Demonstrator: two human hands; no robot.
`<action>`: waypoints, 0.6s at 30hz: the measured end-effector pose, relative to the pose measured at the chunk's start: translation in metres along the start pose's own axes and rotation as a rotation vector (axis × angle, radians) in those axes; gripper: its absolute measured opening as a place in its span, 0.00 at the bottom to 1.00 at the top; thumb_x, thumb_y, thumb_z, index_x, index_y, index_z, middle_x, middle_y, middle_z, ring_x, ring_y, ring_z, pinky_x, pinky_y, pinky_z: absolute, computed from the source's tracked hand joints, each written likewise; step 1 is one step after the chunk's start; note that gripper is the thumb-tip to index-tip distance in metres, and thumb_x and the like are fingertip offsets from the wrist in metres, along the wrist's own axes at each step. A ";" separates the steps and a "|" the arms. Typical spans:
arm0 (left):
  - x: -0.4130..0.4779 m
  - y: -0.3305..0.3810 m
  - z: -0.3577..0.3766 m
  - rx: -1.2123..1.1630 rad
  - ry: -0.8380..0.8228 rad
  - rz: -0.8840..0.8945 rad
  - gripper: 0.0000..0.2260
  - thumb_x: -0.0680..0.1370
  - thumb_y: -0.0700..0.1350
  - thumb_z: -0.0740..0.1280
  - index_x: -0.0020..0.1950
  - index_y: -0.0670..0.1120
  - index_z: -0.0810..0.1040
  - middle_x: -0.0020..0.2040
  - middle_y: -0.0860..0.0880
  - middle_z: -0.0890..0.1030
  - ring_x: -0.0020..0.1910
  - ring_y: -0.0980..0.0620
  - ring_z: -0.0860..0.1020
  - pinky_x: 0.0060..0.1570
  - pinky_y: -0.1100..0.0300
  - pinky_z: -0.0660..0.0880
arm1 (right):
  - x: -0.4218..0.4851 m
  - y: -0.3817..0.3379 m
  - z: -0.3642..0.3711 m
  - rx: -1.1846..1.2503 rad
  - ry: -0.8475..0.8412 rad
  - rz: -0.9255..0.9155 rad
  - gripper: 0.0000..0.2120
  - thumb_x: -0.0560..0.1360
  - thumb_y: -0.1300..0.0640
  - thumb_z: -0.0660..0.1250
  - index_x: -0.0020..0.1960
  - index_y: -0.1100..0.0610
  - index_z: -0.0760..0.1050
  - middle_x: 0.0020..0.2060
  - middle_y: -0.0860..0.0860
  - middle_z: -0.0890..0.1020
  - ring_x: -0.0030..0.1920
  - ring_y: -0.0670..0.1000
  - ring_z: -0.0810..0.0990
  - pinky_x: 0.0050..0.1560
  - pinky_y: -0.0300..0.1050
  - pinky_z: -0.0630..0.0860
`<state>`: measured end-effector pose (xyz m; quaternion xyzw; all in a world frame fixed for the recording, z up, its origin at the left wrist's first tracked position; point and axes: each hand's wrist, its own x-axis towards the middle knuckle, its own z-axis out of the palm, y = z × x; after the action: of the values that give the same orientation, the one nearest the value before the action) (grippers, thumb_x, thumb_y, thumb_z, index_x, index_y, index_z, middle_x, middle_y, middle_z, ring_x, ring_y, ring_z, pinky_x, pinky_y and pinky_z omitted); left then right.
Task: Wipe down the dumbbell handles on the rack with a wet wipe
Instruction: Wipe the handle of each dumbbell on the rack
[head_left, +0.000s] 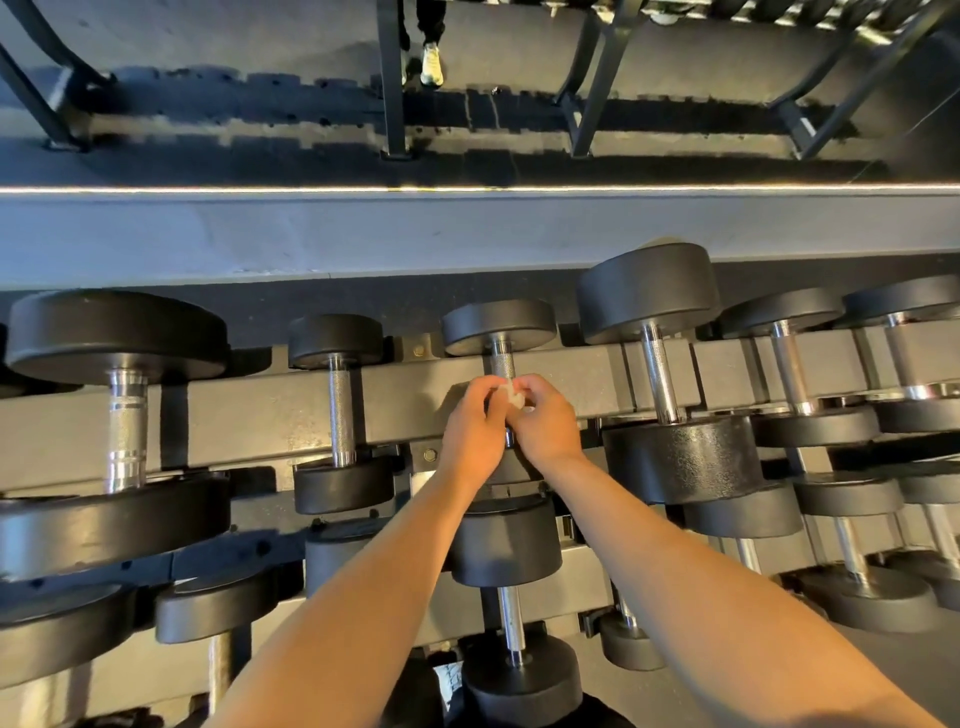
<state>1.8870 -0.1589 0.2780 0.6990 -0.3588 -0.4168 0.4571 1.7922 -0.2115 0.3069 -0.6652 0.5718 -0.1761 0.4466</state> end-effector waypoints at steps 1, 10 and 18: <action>0.004 0.002 0.000 0.000 0.015 -0.018 0.11 0.85 0.50 0.59 0.65 0.50 0.76 0.55 0.56 0.80 0.52 0.63 0.79 0.51 0.66 0.75 | 0.000 0.001 -0.001 -0.005 -0.040 -0.008 0.11 0.78 0.57 0.69 0.60 0.50 0.77 0.49 0.42 0.81 0.50 0.41 0.78 0.53 0.40 0.75; 0.031 0.005 0.014 -0.210 0.363 -0.076 0.08 0.81 0.48 0.66 0.58 0.51 0.81 0.53 0.56 0.83 0.52 0.63 0.80 0.53 0.68 0.75 | -0.006 -0.005 -0.005 -0.114 0.052 0.001 0.23 0.79 0.62 0.63 0.72 0.47 0.71 0.62 0.46 0.80 0.61 0.48 0.77 0.56 0.36 0.68; 0.056 0.004 0.023 -0.067 0.277 -0.130 0.10 0.85 0.50 0.59 0.51 0.52 0.80 0.46 0.53 0.82 0.48 0.55 0.80 0.48 0.61 0.76 | 0.001 0.001 0.002 -0.223 0.077 0.063 0.21 0.78 0.59 0.58 0.66 0.42 0.75 0.51 0.43 0.83 0.51 0.49 0.81 0.52 0.47 0.78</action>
<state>1.8880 -0.2170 0.2623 0.7558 -0.2325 -0.3569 0.4973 1.7930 -0.2115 0.3046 -0.6851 0.6253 -0.1229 0.3528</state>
